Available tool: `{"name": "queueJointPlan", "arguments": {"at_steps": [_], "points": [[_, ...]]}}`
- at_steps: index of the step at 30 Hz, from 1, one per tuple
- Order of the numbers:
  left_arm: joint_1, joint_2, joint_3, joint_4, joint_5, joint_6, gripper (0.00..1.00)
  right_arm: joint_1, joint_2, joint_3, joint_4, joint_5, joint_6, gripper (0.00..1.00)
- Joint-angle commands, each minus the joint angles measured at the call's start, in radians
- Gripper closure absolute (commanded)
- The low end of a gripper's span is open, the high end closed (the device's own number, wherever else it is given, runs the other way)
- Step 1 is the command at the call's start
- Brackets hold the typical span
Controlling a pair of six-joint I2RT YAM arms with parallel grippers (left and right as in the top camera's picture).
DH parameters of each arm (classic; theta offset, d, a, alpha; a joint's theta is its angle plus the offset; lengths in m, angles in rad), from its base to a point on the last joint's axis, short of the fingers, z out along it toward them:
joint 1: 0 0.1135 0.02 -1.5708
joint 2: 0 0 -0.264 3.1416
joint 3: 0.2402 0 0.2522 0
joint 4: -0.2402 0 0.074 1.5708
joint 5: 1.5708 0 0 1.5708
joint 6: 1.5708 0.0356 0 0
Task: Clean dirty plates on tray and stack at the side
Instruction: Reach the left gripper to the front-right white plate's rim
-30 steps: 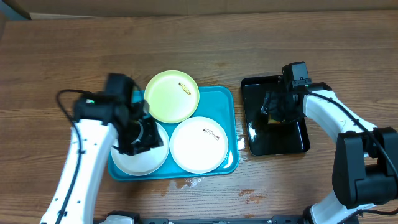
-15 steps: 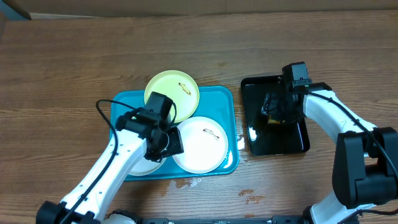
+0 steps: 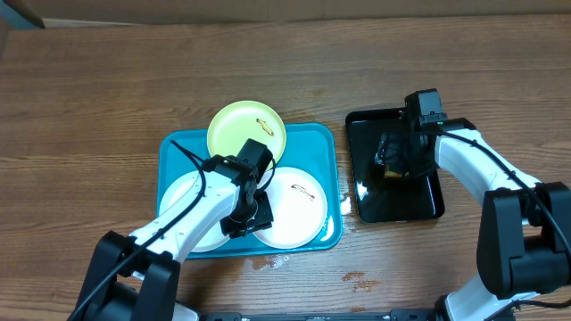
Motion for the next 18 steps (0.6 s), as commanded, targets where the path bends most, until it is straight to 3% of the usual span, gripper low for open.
{"name": "queueJointPlan", "arguments": {"at_steps": [1,12,18], "points": [[-0.003,0.027,-0.009,0.012,-0.011,-0.020,0.57,0.002,-0.029,0.016,0.002,-0.002,-0.004,0.19],[0.000,0.064,-0.008,0.053,-0.010,0.005,0.66,0.002,-0.029,0.016,0.001,-0.002,-0.004,0.19],[0.000,0.064,0.026,0.072,-0.020,0.137,0.67,0.002,-0.029,0.016,0.001,-0.002,-0.004,0.19]]}}
